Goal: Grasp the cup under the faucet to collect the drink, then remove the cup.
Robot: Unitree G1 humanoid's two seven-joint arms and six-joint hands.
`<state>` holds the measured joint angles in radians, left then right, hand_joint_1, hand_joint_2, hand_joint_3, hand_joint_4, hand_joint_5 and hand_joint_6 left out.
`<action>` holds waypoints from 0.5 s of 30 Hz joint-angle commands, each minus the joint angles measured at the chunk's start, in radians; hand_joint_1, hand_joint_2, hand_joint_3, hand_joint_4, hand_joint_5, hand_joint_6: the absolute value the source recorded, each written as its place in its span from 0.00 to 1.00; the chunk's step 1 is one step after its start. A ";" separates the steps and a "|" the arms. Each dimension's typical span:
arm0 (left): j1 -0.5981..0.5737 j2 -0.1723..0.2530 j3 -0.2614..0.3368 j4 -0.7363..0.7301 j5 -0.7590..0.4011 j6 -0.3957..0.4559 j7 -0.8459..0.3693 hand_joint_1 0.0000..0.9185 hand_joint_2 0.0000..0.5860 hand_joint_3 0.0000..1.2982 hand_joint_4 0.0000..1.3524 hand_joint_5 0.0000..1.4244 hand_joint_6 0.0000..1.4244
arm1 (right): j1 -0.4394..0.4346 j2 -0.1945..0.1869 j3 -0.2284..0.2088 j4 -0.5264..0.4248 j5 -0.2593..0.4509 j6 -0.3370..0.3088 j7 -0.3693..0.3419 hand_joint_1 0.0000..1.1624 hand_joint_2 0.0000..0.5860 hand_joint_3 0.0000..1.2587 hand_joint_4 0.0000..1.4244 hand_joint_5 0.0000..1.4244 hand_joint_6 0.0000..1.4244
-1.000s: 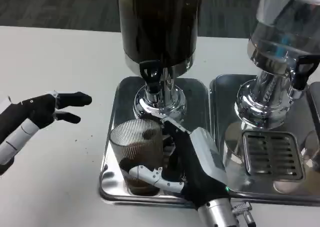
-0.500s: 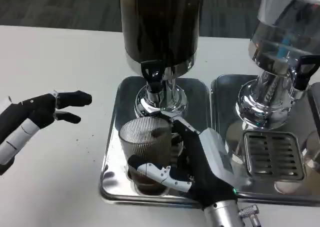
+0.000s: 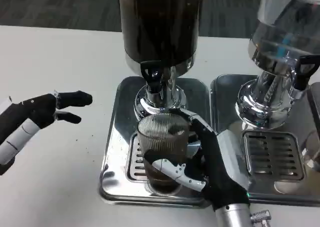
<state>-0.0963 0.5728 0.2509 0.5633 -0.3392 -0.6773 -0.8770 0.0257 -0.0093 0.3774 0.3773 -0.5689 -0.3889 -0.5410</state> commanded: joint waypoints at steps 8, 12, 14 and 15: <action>-0.013 0.008 -0.013 0.010 0.020 0.011 -0.005 0.00 0.24 0.27 0.20 0.14 0.27 | 0.012 0.004 -0.016 -0.070 0.014 -0.041 -0.006 0.61 0.39 0.36 0.44 0.61 0.83; -0.015 0.007 -0.016 0.014 0.022 0.012 -0.006 0.00 0.24 0.27 0.20 0.14 0.27 | 0.019 0.004 -0.022 -0.081 0.016 -0.042 -0.008 0.61 0.39 0.36 0.44 0.61 0.83; -0.018 0.006 -0.018 0.018 0.023 0.010 -0.005 0.00 0.24 0.27 0.20 0.14 0.27 | 0.024 0.004 -0.028 -0.089 0.014 -0.044 -0.016 0.61 0.39 0.36 0.45 0.61 0.83; -0.019 0.005 -0.020 0.020 0.025 0.009 -0.005 0.00 0.24 0.27 0.20 0.14 0.27 | 0.026 0.003 -0.031 -0.094 0.016 -0.044 -0.016 0.61 0.39 0.36 0.45 0.61 0.83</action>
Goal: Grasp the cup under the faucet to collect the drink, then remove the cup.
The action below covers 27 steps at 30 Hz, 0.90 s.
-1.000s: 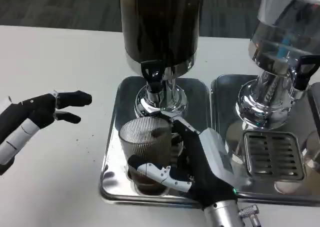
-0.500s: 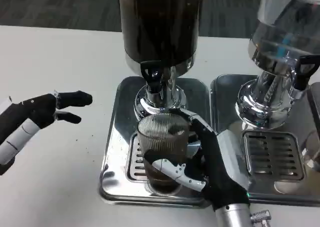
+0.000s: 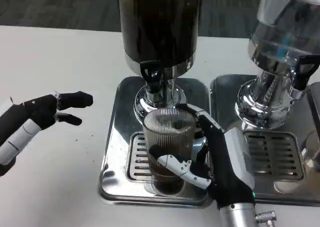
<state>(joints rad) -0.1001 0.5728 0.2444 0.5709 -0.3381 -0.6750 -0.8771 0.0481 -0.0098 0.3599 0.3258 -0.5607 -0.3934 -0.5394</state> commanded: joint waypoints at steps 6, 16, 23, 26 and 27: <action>-0.017 -0.001 -0.024 0.012 0.031 -0.011 -0.004 0.00 0.24 0.27 0.20 0.14 0.27 | 0.016 0.002 -0.036 -0.064 0.014 -0.048 -0.022 0.61 0.39 0.37 0.45 0.61 0.83; -0.005 -0.008 -0.040 0.002 0.053 -0.068 0.001 0.00 0.24 0.23 0.14 0.12 0.26 | 0.077 0.001 -0.054 -0.142 0.009 -0.059 -0.021 0.61 0.39 0.38 0.45 0.62 0.83; -0.007 -0.008 -0.050 0.008 0.085 -0.121 0.015 0.00 0.25 0.21 0.10 0.09 0.25 | 0.123 -0.007 -0.050 -0.201 0.005 -0.078 -0.011 0.61 0.40 0.38 0.45 0.62 0.83; -0.002 -0.009 -0.053 0.005 0.104 -0.154 0.028 0.00 0.25 0.20 0.08 0.08 0.23 | 0.140 -0.014 -0.050 -0.222 0.001 -0.088 -0.008 0.61 0.40 0.38 0.45 0.62 0.84; -0.001 -0.010 -0.054 0.005 0.108 -0.162 0.032 0.00 0.25 0.19 0.07 0.07 0.23 | 0.146 -0.014 -0.051 -0.226 0.011 -0.094 -0.001 0.61 0.40 0.38 0.45 0.62 0.84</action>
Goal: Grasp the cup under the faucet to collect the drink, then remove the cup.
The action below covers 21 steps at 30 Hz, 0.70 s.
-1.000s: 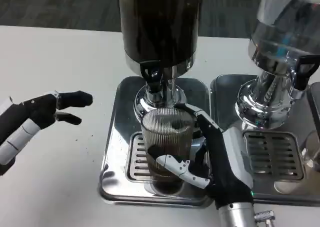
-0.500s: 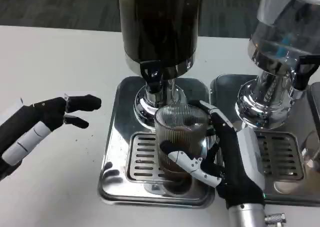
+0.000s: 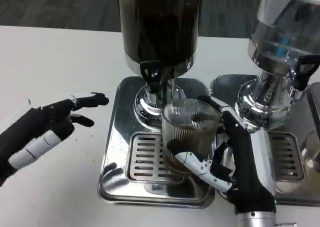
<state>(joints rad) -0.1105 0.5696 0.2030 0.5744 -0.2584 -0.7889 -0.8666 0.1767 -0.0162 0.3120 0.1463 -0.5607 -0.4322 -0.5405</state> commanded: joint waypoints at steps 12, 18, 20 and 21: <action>0.011 0.022 -0.023 0.025 0.116 -0.225 0.116 0.00 0.25 0.11 0.00 0.01 0.21 | 0.103 -0.025 0.001 -0.127 0.011 -0.097 0.024 0.62 0.40 0.39 0.45 0.63 0.84; 0.011 0.033 -0.033 0.033 0.114 -0.238 0.129 0.00 0.24 0.11 0.00 0.01 0.21 | 0.144 -0.033 -0.002 -0.172 0.011 -0.096 0.038 0.65 0.39 0.39 0.44 0.63 0.85; 0.013 0.035 -0.037 0.031 0.113 -0.239 0.131 0.00 0.24 0.11 0.00 0.01 0.21 | 0.159 -0.032 -0.005 -0.192 0.018 -0.102 0.043 0.65 0.38 0.39 0.44 0.63 0.85; 0.017 0.037 -0.040 0.029 0.113 -0.241 0.130 0.00 0.24 0.11 0.00 0.01 0.21 | 0.167 -0.032 -0.004 -0.203 0.022 -0.106 0.047 0.65 0.38 0.39 0.44 0.63 0.85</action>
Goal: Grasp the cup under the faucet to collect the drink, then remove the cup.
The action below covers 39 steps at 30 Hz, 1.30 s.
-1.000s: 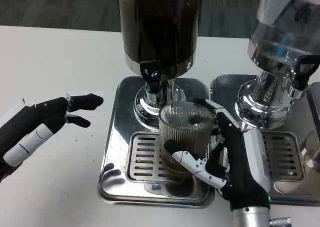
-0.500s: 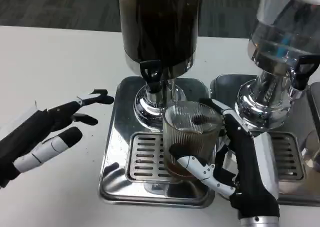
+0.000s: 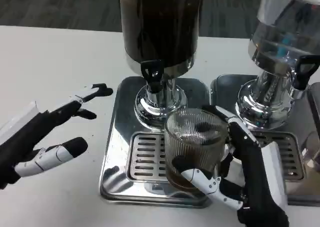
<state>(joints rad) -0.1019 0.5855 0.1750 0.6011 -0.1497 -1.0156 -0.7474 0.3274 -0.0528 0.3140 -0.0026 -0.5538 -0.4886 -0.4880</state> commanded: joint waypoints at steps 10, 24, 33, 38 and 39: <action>0.102 0.037 -0.018 -0.082 0.054 -0.149 0.055 0.00 0.23 0.09 0.00 0.00 0.20 | 0.065 0.002 -0.014 -0.126 0.029 -0.070 0.015 0.66 0.37 0.39 0.44 0.64 0.85; 0.224 0.087 -0.004 -0.169 0.065 -0.213 0.145 0.00 0.21 0.06 0.00 0.00 0.13 | 0.143 -0.011 -0.035 -0.196 0.038 -0.094 0.053 0.67 0.37 0.39 0.44 0.64 0.85; 0.268 0.112 -0.020 -0.182 0.064 -0.237 0.159 0.00 0.19 0.06 0.00 0.00 0.11 | 0.179 -0.018 -0.045 -0.230 0.027 -0.104 0.061 0.67 0.35 0.40 0.45 0.65 0.85; 0.301 0.120 -0.024 -0.187 0.069 -0.255 0.165 0.00 0.19 0.05 0.00 0.00 0.11 | 0.190 -0.011 -0.048 -0.237 0.022 -0.117 0.056 0.68 0.34 0.40 0.45 0.65 0.85; 0.306 0.121 -0.027 -0.189 0.070 -0.258 0.166 0.00 0.19 0.05 0.00 0.00 0.11 | 0.194 -0.012 -0.047 -0.236 0.026 -0.119 0.059 0.68 0.34 0.40 0.45 0.65 0.85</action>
<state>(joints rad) 0.1839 0.6901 0.1555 0.4209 -0.1011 -1.2522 -0.5964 0.5162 -0.0785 0.2700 -0.2046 -0.5411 -0.5577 -0.4144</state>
